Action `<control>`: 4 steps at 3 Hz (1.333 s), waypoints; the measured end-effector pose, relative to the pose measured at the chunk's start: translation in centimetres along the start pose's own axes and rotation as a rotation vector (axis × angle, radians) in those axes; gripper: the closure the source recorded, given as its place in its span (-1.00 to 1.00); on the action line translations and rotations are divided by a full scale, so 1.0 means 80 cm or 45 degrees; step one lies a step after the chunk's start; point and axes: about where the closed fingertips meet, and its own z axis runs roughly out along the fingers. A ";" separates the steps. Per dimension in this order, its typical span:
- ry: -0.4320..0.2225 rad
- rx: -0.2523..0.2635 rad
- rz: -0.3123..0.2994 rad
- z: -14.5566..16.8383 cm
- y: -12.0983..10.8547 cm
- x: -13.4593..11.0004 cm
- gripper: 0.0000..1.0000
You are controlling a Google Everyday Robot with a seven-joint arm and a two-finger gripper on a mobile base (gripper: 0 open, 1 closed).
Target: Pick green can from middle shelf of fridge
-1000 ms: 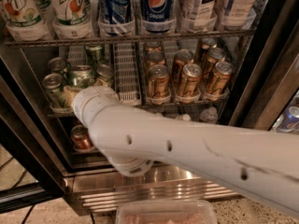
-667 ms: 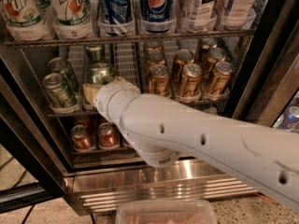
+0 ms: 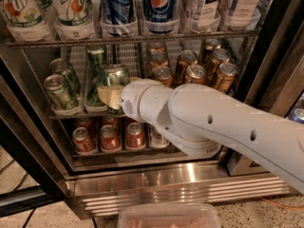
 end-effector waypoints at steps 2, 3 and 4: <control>0.023 -0.102 -0.006 -0.002 0.030 0.004 1.00; 0.016 -0.141 -0.003 -0.005 0.036 0.002 1.00; 0.041 -0.164 0.026 -0.024 0.057 0.024 1.00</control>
Offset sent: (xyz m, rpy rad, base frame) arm -0.0163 0.0159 0.0000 0.0079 0.0183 0.0777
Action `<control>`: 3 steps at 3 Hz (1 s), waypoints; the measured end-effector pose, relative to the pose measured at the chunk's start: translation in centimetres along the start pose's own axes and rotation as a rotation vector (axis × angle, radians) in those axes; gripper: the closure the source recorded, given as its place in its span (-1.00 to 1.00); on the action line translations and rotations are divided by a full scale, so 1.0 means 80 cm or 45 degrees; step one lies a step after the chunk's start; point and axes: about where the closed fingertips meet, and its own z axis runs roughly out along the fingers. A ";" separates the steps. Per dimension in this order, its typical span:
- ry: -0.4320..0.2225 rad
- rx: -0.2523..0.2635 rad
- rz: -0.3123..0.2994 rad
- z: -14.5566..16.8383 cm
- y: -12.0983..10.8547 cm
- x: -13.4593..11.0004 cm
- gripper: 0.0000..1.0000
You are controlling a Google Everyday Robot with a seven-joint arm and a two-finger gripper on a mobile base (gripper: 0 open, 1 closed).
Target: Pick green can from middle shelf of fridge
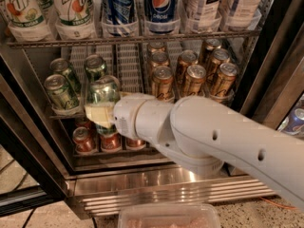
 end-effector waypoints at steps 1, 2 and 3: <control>0.018 -0.003 0.029 -0.023 0.027 0.028 1.00; 0.022 0.004 0.034 -0.050 0.038 0.045 1.00; -0.007 0.070 0.030 -0.073 0.040 0.047 1.00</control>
Offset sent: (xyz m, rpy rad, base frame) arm -0.0963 -0.0321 -0.0294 0.0140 0.0426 -0.0185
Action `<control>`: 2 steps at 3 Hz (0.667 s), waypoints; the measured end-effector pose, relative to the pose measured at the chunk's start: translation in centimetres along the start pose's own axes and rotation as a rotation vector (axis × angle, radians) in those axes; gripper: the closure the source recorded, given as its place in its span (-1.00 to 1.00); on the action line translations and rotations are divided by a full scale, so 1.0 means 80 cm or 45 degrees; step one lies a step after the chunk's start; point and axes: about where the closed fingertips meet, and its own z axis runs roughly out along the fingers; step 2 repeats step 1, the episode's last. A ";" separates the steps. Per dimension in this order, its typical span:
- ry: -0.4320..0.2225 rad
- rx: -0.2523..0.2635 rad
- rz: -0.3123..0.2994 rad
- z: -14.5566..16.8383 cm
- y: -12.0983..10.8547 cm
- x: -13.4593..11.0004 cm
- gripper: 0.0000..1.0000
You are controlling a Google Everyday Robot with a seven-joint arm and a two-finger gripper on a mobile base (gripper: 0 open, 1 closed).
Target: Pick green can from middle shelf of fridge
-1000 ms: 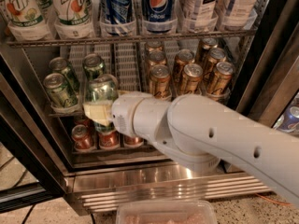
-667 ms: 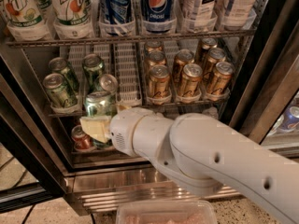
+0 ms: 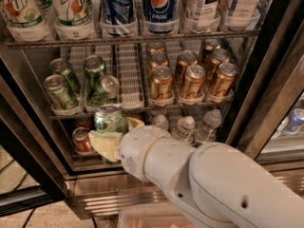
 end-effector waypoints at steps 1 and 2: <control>-0.015 0.076 0.008 -0.020 -0.021 -0.002 1.00; -0.015 0.076 0.008 -0.020 -0.021 -0.002 1.00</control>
Offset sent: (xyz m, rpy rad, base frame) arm 0.0000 0.0000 0.0000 0.0000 0.0000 0.0000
